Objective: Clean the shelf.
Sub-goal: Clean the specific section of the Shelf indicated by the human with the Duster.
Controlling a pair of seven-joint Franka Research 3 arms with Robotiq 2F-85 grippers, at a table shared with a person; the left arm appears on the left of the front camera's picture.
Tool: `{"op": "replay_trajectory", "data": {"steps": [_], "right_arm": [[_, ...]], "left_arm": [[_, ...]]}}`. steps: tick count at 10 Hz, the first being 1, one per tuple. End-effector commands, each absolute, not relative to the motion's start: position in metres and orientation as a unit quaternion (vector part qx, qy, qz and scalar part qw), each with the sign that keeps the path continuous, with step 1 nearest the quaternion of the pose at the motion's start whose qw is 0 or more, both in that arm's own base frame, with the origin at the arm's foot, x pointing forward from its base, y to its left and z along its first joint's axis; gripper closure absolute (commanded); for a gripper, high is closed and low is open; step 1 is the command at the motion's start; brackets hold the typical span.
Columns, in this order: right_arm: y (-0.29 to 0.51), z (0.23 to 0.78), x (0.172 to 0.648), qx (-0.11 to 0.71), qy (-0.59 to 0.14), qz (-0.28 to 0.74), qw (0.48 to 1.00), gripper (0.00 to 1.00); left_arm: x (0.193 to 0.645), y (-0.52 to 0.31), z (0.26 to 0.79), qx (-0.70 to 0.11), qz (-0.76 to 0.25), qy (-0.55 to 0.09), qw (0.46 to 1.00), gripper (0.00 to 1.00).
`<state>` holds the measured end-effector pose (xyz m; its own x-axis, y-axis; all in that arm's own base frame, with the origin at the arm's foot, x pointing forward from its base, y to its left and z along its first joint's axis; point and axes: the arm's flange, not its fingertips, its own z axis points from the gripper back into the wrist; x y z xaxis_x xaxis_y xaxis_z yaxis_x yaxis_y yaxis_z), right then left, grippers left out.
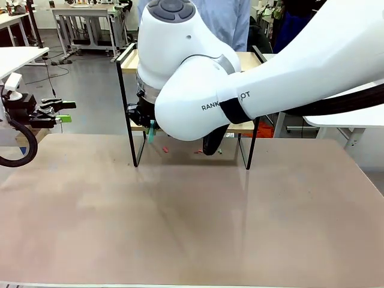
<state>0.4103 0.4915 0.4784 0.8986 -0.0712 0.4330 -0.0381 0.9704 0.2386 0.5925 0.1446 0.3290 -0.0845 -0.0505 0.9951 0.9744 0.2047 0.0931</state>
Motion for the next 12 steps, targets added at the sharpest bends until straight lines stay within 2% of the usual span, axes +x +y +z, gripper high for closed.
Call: {"op": "replay_trajectory", "data": {"steps": [1,2,4,12], "right_arm": [[0.493,0.483,0.413,0.142,-0.2,-0.019,0.969,0.87],[0.492,0.478,0.41,0.121,-0.225,-0.009,0.967,0.87],[0.492,0.478,0.41,0.121,-0.225,-0.009,0.967,0.87],[0.376,0.489,0.425,0.117,-0.137,-0.105,0.978,0.87]], "left_arm": [[0.591,0.144,0.333,-0.411,-0.481,-0.559,0.536,0.0],[0.591,0.144,0.333,-0.411,-0.481,-0.559,0.536,0.0],[0.591,0.144,0.333,-0.411,-0.481,-0.559,0.536,0.0],[0.591,0.144,0.333,-0.411,-0.481,-0.559,0.536,0.0]]}}
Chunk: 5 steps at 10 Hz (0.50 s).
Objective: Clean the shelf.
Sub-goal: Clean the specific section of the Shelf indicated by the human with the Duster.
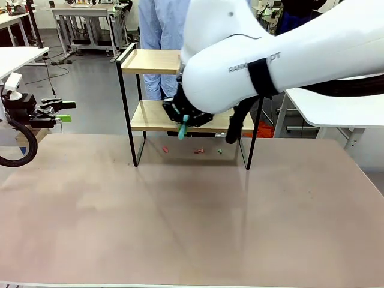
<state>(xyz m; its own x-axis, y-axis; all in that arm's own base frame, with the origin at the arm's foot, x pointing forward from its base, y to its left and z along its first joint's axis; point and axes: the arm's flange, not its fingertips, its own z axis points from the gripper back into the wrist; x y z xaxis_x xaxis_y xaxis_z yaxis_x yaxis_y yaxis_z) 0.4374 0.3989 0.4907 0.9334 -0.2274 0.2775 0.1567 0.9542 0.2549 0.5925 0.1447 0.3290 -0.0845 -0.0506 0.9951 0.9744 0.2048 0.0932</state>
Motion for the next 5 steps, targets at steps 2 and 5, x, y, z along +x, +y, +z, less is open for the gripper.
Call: {"op": "replay_trajectory", "data": {"steps": [2,5], "right_arm": [[0.346,0.487,0.422,0.112,-0.128,-0.123,0.978,0.87],[0.302,0.499,0.412,0.088,-0.128,-0.134,0.979,0.87]], "left_arm": [[0.591,0.144,0.333,-0.411,-0.481,-0.559,0.536,0.0],[0.591,0.144,0.333,-0.411,-0.481,-0.559,0.536,0.0]]}}
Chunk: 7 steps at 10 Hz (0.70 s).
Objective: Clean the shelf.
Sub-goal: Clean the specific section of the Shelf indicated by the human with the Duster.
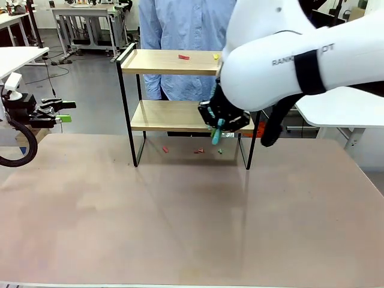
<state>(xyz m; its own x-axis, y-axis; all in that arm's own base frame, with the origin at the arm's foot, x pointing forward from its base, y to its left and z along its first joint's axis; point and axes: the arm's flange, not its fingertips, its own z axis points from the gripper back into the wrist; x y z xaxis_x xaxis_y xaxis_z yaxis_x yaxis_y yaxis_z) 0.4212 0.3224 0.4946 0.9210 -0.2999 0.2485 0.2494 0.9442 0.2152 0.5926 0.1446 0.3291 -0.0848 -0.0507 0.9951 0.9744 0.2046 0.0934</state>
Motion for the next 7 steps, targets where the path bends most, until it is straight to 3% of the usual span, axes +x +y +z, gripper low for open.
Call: {"op": "replay_trajectory", "data": {"steps": [1,5,6,7], "right_arm": [[0.286,0.5,0.41,0.067,-0.125,-0.139,0.98,0.87],[0.256,0.518,0.39,-0.016,-0.185,-0.151,0.971,0.87],[0.266,0.527,0.38,0.025,-0.22,-0.089,0.971,0.87],[0.261,0.512,0.403,0.009,-0.154,-0.157,0.975,0.87]], "left_arm": [[0.591,0.144,0.333,-0.411,-0.481,-0.559,0.536,0.0],[0.591,0.144,0.333,-0.411,-0.481,-0.559,0.536,0.0],[0.591,0.144,0.333,-0.411,-0.481,-0.559,0.536,0.0],[0.591,0.144,0.333,-0.411,-0.481,-0.559,0.536,0.0]]}}
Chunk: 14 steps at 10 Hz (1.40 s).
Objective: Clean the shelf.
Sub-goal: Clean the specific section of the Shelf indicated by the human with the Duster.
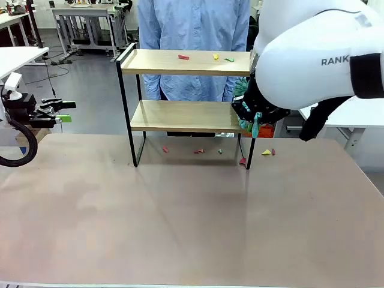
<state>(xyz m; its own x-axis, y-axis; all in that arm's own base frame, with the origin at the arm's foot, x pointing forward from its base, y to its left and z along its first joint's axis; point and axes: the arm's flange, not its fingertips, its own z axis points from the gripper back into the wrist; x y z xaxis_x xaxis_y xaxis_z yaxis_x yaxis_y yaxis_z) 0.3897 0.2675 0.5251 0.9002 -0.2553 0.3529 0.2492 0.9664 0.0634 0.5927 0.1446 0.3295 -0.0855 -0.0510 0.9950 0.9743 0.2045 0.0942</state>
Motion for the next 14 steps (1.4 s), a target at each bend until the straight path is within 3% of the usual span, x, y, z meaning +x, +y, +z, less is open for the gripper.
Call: {"op": "replay_trajectory", "data": {"steps": [1,3,5,8,11,14], "right_arm": [[0.261,0.512,0.403,0.009,-0.154,-0.157,0.975,0.87],[0.265,0.52,0.394,0.008,-0.174,-0.135,0.975,0.87],[0.262,0.538,0.38,0.06,-0.164,-0.032,0.984,0.87],[0.243,0.555,0.366,0.12,-0.081,0.14,0.98,0.87],[0.23,0.572,0.342,0.15,-0.036,0.311,0.938,0.87],[0.203,0.58,0.316,0.139,0.041,0.384,0.912,0.87]], "left_arm": [[0.591,0.144,0.333,-0.411,-0.481,-0.559,0.536,0.0],[0.591,0.144,0.333,-0.411,-0.481,-0.559,0.536,0.0],[0.591,0.144,0.333,-0.411,-0.481,-0.559,0.536,0.0],[0.591,0.144,0.333,-0.411,-0.481,-0.559,0.536,0.0],[0.591,0.144,0.333,-0.411,-0.481,-0.559,0.536,0.0],[0.591,0.144,0.333,-0.411,-0.481,-0.559,0.536,0.0]]}}
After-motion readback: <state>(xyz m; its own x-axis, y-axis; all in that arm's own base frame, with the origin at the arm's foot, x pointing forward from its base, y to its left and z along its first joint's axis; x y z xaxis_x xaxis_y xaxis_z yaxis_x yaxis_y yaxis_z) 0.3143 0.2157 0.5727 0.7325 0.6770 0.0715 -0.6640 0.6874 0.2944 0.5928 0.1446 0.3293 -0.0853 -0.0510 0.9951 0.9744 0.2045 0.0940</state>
